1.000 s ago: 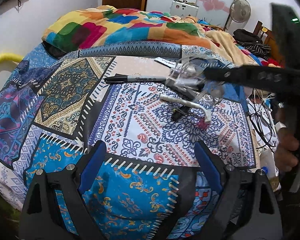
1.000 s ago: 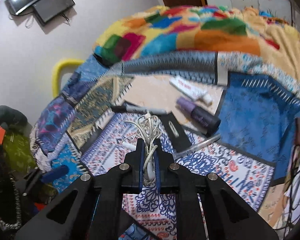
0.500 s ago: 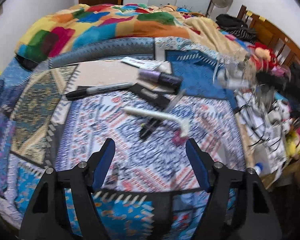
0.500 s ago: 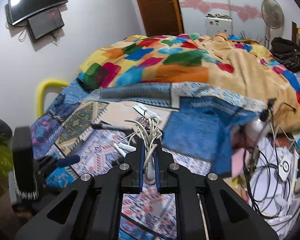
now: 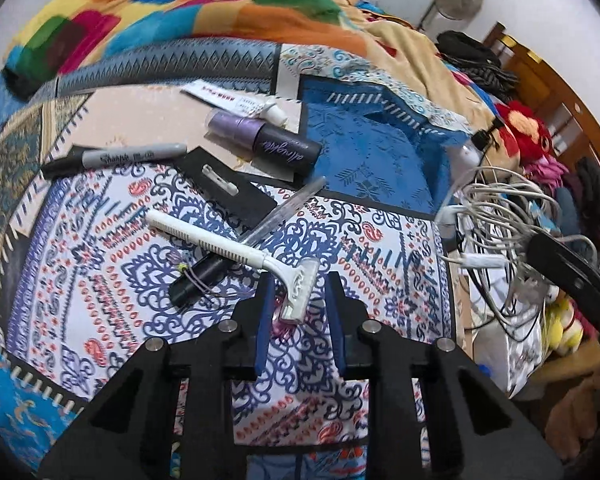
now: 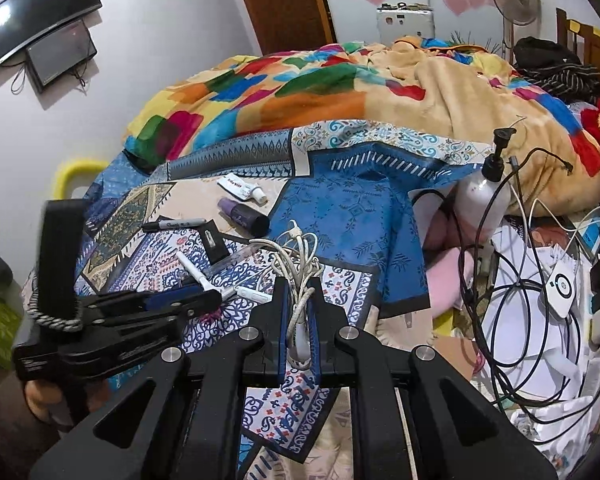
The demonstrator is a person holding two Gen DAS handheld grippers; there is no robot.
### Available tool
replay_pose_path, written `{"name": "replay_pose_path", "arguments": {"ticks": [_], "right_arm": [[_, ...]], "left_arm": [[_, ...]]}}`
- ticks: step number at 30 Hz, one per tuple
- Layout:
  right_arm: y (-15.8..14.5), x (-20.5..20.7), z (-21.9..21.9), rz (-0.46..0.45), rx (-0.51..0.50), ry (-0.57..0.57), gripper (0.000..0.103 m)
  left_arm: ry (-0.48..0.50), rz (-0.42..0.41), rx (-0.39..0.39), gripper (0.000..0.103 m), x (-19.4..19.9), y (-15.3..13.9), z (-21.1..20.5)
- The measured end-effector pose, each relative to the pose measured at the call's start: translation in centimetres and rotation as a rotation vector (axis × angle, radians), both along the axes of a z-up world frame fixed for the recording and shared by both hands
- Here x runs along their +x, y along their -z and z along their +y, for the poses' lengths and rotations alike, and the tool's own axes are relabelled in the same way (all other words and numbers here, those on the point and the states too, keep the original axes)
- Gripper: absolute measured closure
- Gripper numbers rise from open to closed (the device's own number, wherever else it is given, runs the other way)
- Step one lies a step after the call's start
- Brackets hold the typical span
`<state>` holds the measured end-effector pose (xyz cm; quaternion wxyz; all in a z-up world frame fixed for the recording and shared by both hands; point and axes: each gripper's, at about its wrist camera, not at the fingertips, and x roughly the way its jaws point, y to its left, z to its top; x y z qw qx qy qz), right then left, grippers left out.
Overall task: Collect trash
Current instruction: 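Grasp the white razor with the left gripper while the right holds earphones, then carry earphones and razor in both grippers over the white trash bin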
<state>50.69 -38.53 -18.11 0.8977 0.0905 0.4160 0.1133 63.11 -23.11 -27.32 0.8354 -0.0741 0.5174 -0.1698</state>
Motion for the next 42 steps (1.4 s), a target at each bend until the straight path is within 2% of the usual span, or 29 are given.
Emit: {"name": "replay_pose_path", "arguments": {"ticks": [3, 6, 9, 15, 18, 27, 34, 42], "right_arm": [[-0.3, -0.2, -0.3, -0.014, 0.015, -0.001, 0.095], [-0.3, -0.5, -0.4, -0.016, 0.024, 0.002, 0.095], [-0.1, -0.9, -0.5, -0.012, 0.021, 0.003, 0.095], [-0.8, -1.7, -0.8, -0.002, 0.017, 0.002, 0.095], [-2.2, -2.5, -0.7, -0.019, 0.019, 0.003, 0.095], [-7.6, -5.8, 0.9, -0.101, 0.026, -0.017, 0.095], [-12.4, -9.6, 3.6, -0.173, 0.033, -0.055, 0.095], [-16.1, -14.4, 7.6, -0.236, 0.036, -0.113, 0.095]], "left_arm": [[-0.019, 0.014, -0.005, 0.08, 0.6, 0.7, -0.3], [-0.029, 0.011, 0.0, 0.091, 0.8, 0.7, -0.8], [-0.024, -0.008, 0.009, 0.092, 0.5, 0.2, -1.2], [0.012, -0.076, 0.002, 0.092, -1.9, -3.3, -0.9], [0.031, -0.119, -0.004, 0.092, -3.5, -6.1, -0.3], [0.037, -0.272, 0.038, 0.092, -10.5, -15.1, 3.0], [0.02, -0.345, 0.093, 0.092, -16.5, -19.2, 6.2], [-0.016, -0.434, 0.138, 0.092, -25.1, -23.0, 11.0]]}}
